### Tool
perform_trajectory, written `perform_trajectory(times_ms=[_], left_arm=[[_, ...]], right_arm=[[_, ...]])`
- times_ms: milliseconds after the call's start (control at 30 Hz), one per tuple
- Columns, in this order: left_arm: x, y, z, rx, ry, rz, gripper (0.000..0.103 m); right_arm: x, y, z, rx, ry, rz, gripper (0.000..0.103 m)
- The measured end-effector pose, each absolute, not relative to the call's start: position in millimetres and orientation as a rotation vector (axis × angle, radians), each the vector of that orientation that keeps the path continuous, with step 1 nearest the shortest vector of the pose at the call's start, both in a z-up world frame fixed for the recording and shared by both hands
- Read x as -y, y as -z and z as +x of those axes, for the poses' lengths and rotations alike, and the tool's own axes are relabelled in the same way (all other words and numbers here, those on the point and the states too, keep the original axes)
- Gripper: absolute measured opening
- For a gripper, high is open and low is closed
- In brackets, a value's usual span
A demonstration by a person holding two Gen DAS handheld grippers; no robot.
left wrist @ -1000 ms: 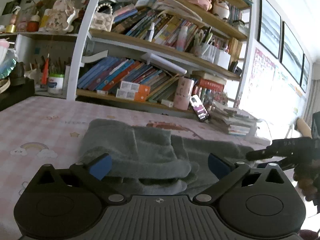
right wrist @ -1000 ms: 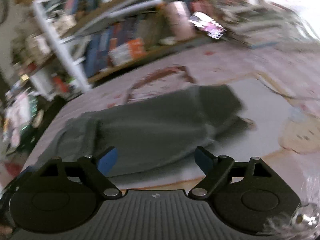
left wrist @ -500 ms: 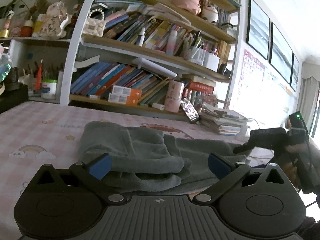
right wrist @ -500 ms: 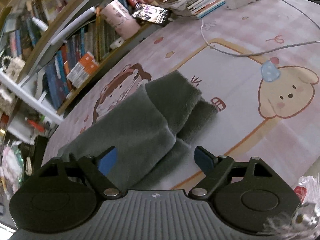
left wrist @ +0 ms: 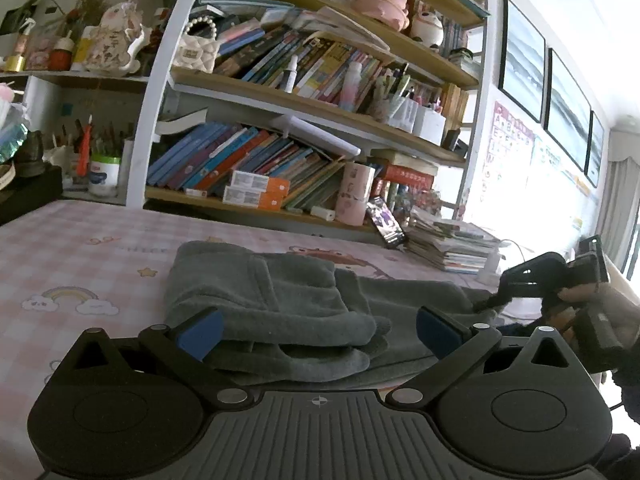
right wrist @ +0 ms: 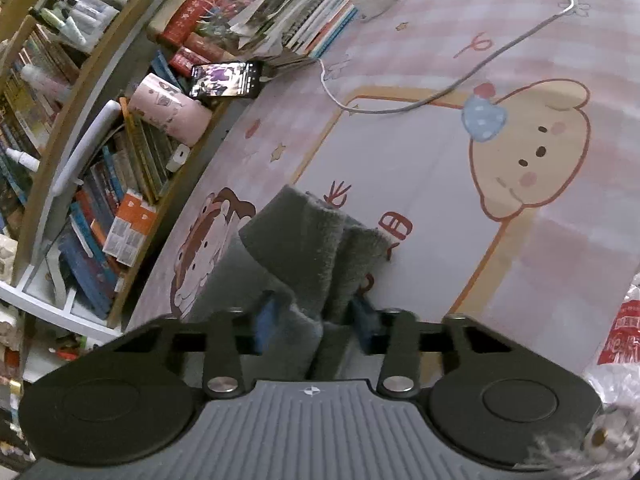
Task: Fold clothes
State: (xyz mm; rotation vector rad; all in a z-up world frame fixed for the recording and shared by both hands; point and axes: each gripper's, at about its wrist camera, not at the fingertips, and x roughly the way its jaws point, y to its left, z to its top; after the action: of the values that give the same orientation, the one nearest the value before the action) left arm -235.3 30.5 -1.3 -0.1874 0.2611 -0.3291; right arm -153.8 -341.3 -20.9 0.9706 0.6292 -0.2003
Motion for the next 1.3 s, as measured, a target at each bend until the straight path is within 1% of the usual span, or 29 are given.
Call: perform_trajectory(times_ms=[100,200,333,467,500,533,600,633,667,833,867,933,967,1000,1100,1300], left_arm=[[-30.9,2.0,-234.4,-0.265,0.326,-0.192,0.103],[-30.6,2.5,-233.8,-0.269,0.327,-0.194,0.103],[-29.6,2.5,-233.9,-0.268,0.333,-0.186,0.103],[-30.1,3.1,-232.6,-0.273,0.333,-0.189,0.103],[-30.0,3.2,-232.4,-0.274,0.334,-0.187,0.103],[-29.7,3.3,-232.5,-0.275,0.335,-0.187,0.103],[-29.5,3.5,-232.7,-0.276,0.336,-0.185,0.103],[-29.5,3.6,-232.8,-0.277,0.335,-0.183,0.103],[-29.6,3.8,-232.9,-0.277,0.335,-0.182,0.103],[-29.8,4.6,-233.2,-0.28,0.333,-0.175,0.103],[-29.9,4.8,-233.2,-0.28,0.332,-0.174,0.103],[-30.0,5.1,-233.3,-0.281,0.331,-0.171,0.103],[-30.0,5.3,-233.4,-0.282,0.331,-0.17,0.103],[-30.1,5.5,-233.4,-0.282,0.33,-0.168,0.103],[-30.8,5.8,-233.6,-0.283,0.327,-0.166,0.103],[-37.5,5.1,-234.4,-0.274,0.311,-0.179,0.103]], right_arm=[[334.2,9.9,-151.8,-0.579,0.103,0.894,0.019],[325.8,-2.4,-150.6,-0.556,0.021,0.815,0.019],[331.4,4.1,-146.1,-0.599,0.036,0.829,0.02],[339.5,13.1,-146.1,-0.627,0.06,0.886,0.027],[340.5,14.8,-145.5,-0.632,0.064,0.897,0.033],[341.0,16.8,-144.7,-0.638,0.067,0.907,0.036],[340.8,21.9,-142.3,-0.66,0.078,0.923,0.044],[341.2,24.4,-141.5,-0.666,0.082,0.934,0.044],[341.3,26.2,-141.0,-0.659,0.078,0.945,0.046],[338.8,27.1,-131.2,-0.649,0.087,0.929,0.047],[338.1,26.9,-128.6,-0.649,0.092,0.919,0.044],[336.8,26.7,-123.8,-0.651,0.102,0.896,0.032],[336.1,26.5,-122.7,-0.654,0.103,0.881,0.025],[335.2,25.5,-122.3,-0.653,0.096,0.87,0.023],[328.2,12.8,-125.0,-0.632,0.059,0.818,0.02],[293.4,-38.8,-131.7,-0.525,-0.099,0.696,0.019]])
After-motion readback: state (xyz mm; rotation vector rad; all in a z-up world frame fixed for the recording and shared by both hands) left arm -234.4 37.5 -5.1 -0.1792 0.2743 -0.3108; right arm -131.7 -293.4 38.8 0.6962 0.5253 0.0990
